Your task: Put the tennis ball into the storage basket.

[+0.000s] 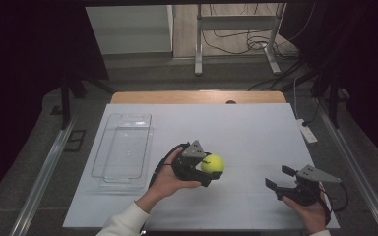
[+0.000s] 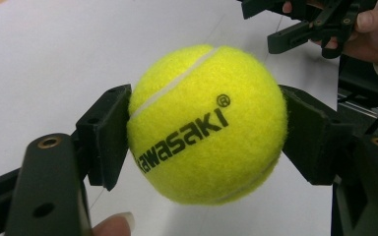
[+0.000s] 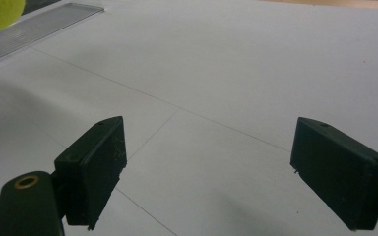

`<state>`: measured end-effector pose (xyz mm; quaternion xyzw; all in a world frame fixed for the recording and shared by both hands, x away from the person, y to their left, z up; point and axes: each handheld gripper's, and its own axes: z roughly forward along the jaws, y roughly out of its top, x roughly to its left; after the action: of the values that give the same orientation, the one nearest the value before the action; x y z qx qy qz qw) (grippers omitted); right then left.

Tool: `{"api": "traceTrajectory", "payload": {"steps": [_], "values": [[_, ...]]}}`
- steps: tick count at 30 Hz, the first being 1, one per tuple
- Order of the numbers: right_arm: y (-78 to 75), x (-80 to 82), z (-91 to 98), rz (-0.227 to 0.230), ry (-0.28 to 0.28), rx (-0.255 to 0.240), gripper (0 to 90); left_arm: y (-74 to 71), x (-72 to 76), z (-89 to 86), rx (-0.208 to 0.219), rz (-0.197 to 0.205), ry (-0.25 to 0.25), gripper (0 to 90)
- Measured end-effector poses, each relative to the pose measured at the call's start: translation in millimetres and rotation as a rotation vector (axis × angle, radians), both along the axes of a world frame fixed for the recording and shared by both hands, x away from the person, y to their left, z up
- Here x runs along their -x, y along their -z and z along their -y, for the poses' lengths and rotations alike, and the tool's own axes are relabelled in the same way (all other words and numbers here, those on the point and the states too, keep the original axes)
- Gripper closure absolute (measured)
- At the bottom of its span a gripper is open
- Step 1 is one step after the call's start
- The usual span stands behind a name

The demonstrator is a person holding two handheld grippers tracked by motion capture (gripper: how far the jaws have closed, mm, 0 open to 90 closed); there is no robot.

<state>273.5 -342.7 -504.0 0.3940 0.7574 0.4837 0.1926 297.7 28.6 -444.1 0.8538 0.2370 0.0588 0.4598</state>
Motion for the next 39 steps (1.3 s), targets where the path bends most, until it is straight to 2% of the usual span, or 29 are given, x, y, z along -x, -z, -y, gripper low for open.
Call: {"api": "traceTrajectory", "payload": {"steps": [13, 39], "values": [[0.1, -0.2, 0.4, 0.003, 0.001, 0.004, 14.0, -9.2, -1.8, -11.2, 0.033, 0.024, -0.026, 27.1], [-0.3, 0.2, 0.1, 0.002, 0.003, 0.002, 14.0, -25.0, -10.5, -44.8, 0.082, 0.074, -0.129, 27.1]]}}
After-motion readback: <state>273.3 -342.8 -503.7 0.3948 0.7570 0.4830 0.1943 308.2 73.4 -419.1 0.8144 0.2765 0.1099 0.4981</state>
